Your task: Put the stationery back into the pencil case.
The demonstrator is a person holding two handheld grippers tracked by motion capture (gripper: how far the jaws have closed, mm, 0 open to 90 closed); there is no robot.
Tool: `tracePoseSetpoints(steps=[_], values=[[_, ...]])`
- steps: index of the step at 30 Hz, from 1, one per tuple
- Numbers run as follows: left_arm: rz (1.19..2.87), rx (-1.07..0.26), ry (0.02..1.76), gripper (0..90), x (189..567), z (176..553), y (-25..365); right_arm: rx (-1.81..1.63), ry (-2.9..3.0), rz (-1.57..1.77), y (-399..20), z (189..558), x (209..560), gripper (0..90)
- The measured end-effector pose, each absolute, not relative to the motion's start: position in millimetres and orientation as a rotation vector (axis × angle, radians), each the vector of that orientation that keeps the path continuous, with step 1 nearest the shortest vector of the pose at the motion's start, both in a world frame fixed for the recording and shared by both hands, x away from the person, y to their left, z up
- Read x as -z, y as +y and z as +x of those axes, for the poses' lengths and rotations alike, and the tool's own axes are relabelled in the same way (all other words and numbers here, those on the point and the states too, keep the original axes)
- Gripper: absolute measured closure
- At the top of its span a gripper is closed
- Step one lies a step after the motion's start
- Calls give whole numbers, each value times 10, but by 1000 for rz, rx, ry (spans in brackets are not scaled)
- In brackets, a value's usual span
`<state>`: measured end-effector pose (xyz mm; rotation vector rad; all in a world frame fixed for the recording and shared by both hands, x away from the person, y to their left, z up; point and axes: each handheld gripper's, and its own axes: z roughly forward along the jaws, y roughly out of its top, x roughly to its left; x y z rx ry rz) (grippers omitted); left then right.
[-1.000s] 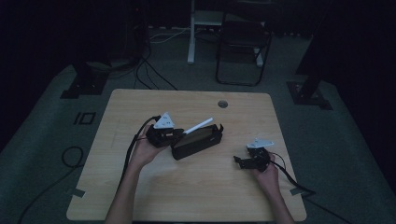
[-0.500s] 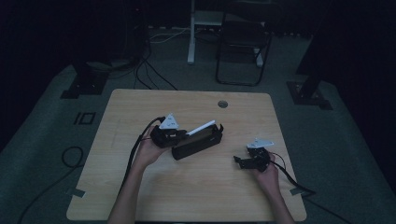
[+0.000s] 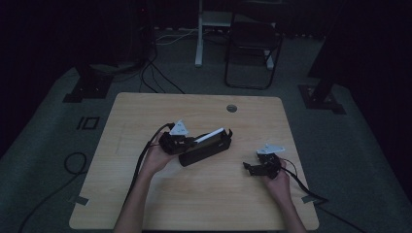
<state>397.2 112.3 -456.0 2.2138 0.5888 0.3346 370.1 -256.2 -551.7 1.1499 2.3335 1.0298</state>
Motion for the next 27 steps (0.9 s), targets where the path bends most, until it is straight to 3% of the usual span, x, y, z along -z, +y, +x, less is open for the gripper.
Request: tracePoseSetpoints(steps=[18,23,27], values=[[2257,-336,592,778,4672,3990,1081,-1030,2334,1149,-2562,3702,5517,191],[2240,-366,608,617,4652,3977,1090,-1030,2334,1149,-2562,3701,5517,191],[2215,-401,627,552,4585,3945,1156,-1030,2335,1149,-2561,3699,5517,191]])
